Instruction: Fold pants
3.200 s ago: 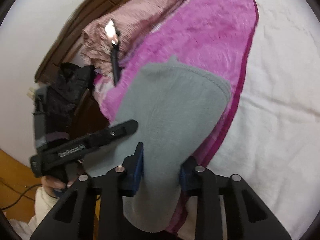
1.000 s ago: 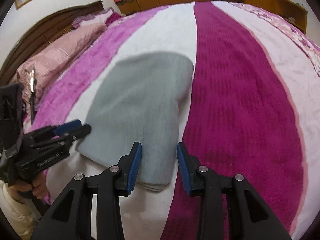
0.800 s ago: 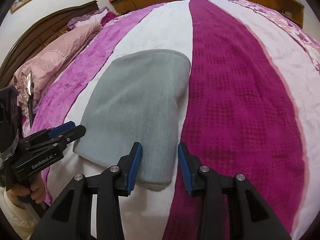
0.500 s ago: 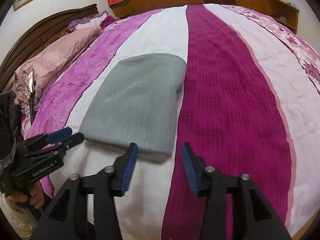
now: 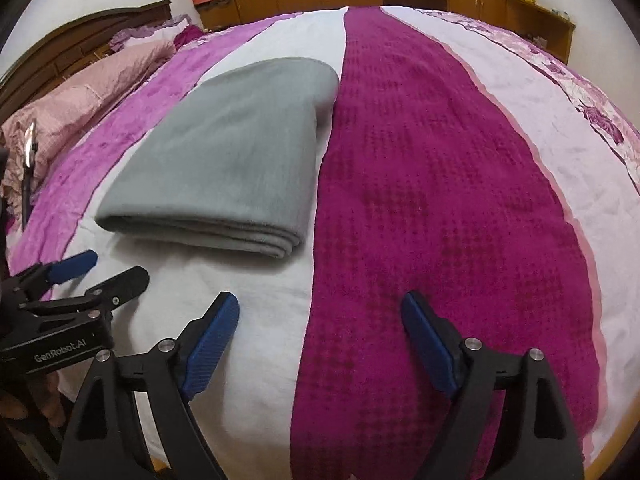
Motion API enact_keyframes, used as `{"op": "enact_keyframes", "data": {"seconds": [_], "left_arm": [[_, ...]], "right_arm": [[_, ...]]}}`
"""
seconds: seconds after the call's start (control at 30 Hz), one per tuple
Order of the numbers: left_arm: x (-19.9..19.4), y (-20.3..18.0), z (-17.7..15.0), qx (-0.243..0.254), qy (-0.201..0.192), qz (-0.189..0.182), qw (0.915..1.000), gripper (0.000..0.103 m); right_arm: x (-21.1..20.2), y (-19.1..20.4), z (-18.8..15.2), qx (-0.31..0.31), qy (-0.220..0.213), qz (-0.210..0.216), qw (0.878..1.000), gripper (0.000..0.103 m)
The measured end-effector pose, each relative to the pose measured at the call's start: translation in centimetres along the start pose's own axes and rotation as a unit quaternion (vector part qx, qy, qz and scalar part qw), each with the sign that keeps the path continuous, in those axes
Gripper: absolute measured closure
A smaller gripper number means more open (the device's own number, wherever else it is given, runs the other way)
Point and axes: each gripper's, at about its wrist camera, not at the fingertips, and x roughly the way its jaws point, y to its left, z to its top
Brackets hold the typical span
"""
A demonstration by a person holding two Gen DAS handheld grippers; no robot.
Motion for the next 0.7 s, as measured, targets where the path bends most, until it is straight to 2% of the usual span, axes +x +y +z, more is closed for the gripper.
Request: {"op": "enact_keyframes", "data": {"seconds": [0.27, 0.7], "left_arm": [[0.21, 0.09, 0.00, -0.001, -0.002, 0.000, 1.0000, 0.014], [0.31, 0.15, 0.04, -0.002, -0.001, -0.001, 1.0000, 0.014]], "right_arm": [[0.33, 0.06, -0.42, 0.002, -0.008, 0.001, 1.000, 0.018], [0.45, 0.22, -0.37, -0.001, -0.009, -0.002, 1.000, 0.017]]}}
